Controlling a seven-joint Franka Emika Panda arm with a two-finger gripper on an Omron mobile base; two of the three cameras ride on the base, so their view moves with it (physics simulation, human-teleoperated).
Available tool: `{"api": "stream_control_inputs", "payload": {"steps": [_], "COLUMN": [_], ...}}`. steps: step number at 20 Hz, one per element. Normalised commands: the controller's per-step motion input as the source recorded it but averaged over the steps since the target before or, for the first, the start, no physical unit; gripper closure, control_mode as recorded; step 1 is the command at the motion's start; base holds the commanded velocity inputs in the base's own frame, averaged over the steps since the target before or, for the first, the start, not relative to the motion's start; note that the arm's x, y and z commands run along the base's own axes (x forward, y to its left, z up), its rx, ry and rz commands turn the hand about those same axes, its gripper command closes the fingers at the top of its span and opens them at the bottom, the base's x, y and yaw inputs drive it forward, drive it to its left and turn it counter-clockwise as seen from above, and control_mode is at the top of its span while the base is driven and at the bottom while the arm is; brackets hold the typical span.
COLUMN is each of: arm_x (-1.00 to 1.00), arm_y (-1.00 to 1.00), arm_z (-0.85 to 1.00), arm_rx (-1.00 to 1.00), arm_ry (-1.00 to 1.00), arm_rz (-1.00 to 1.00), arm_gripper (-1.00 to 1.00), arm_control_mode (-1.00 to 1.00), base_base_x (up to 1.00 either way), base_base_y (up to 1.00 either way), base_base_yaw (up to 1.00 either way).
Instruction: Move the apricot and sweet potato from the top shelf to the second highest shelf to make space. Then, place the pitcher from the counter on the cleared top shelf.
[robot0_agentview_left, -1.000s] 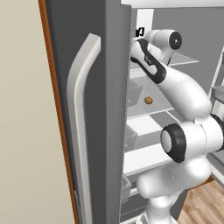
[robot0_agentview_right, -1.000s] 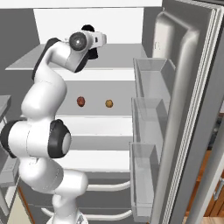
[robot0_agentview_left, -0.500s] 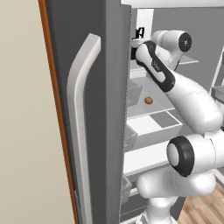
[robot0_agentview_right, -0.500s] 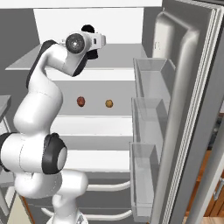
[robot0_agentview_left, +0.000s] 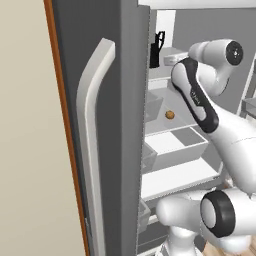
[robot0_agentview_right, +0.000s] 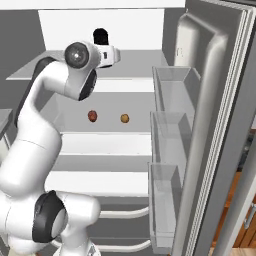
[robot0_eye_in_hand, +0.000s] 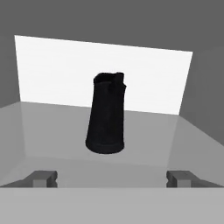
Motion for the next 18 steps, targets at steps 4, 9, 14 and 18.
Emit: {"api": "stream_control_inputs", "payload": {"steps": [4, 9, 14, 18], "arm_x": [-1.0, -1.0, -0.89, -0.8], "arm_y": [-0.02, 0.0, 0.0, 0.0], "arm_z": [-0.26, -0.38, -0.42, -0.49], "arm_rx": [-0.11, -0.13, -0.11, -0.06], "arm_ry": [0.19, 0.21, 0.21, 0.18], "arm_rz": [-0.03, -0.02, -0.02, -0.05], "arm_gripper": [-1.0, -1.0, -1.0, -1.0], "arm_control_mode": [-1.0, -1.0, -1.0, -1.0], "base_base_x": [0.0, 0.0, 0.0, 0.0], "base_base_y": [0.0, 0.0, 0.0, 0.0], "base_base_yaw": [0.0, 0.0, 0.0, 0.0]}}
